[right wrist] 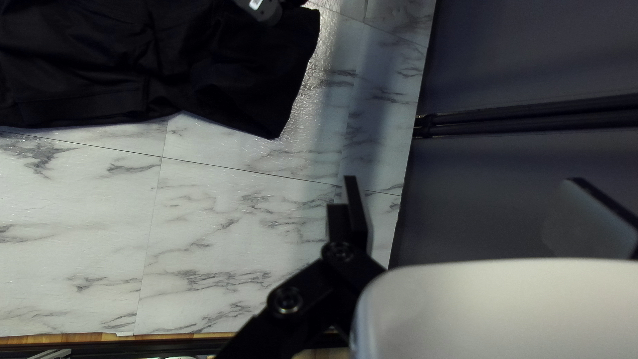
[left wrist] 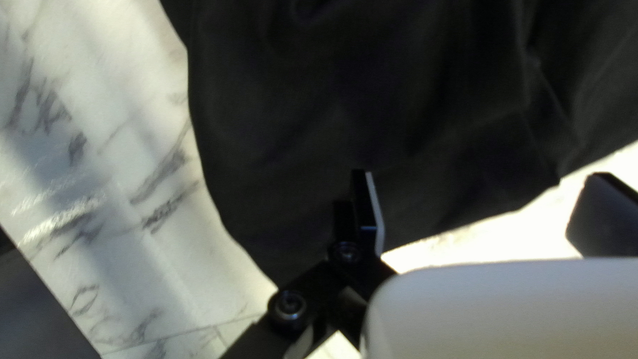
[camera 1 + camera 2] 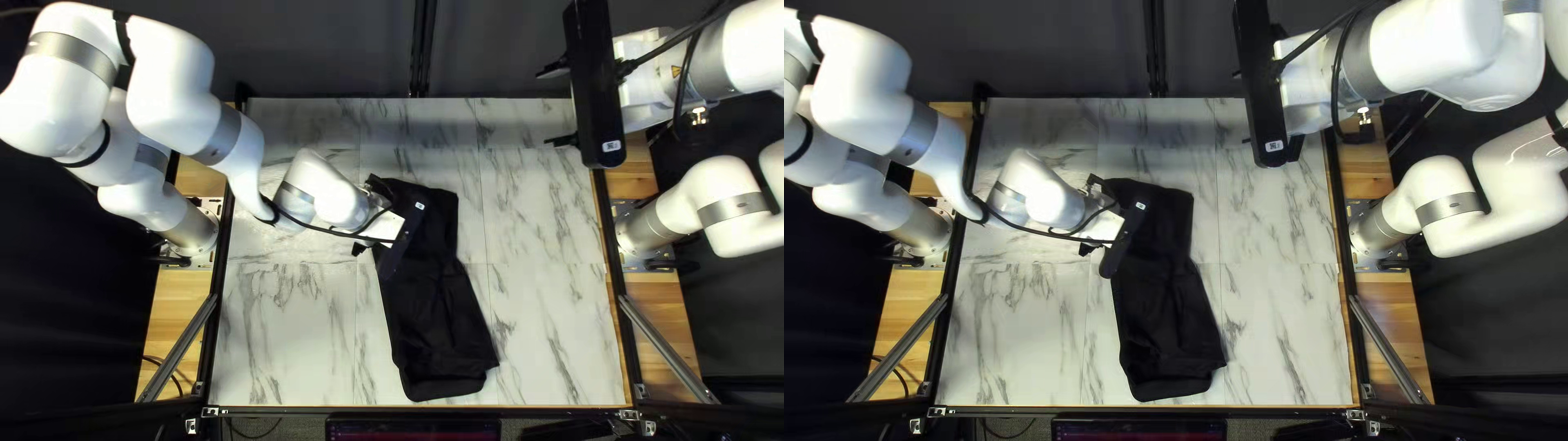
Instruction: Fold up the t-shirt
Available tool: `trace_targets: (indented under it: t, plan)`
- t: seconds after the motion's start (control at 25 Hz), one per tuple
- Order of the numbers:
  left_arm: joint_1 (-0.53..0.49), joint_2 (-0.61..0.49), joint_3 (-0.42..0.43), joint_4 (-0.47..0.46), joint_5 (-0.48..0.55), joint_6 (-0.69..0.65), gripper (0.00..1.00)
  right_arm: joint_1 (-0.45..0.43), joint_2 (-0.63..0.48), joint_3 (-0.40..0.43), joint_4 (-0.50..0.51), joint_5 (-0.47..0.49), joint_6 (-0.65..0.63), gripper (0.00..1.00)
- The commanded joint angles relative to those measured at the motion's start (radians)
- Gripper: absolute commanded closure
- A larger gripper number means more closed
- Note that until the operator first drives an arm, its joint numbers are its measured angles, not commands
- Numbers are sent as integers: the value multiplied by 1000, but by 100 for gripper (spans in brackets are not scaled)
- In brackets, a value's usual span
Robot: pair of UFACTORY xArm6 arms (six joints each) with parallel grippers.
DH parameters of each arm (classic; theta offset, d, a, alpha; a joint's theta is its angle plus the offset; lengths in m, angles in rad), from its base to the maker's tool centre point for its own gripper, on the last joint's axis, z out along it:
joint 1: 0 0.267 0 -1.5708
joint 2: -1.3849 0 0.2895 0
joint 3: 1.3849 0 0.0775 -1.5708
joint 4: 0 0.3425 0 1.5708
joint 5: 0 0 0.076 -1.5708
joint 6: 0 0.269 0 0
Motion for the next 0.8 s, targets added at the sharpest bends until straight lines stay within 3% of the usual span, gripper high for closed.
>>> trace_targets:
  t: [0.04,0.08,0.16,0.2,0.24,0.8]
  plan:
    - [-5,6,2,0,2,-10,10,0,0,0,0,0,0,0]
    - [-8,6,2,-4,3,-10,15,0,0,0,0,0,0,0]
    - [-11,5,2,-8,6,-9,38,0,0,0,0,0,0,0]
    - [-11,4,2,-9,7,-9,74,0,0,0,0,0,0,0]
    - [-13,2,3,-12,10,-9,100,0,0,0,0,0,0,0]
    - [-39,-18,0,-15,44,-30,100,0,0,0,0,0,0,0]
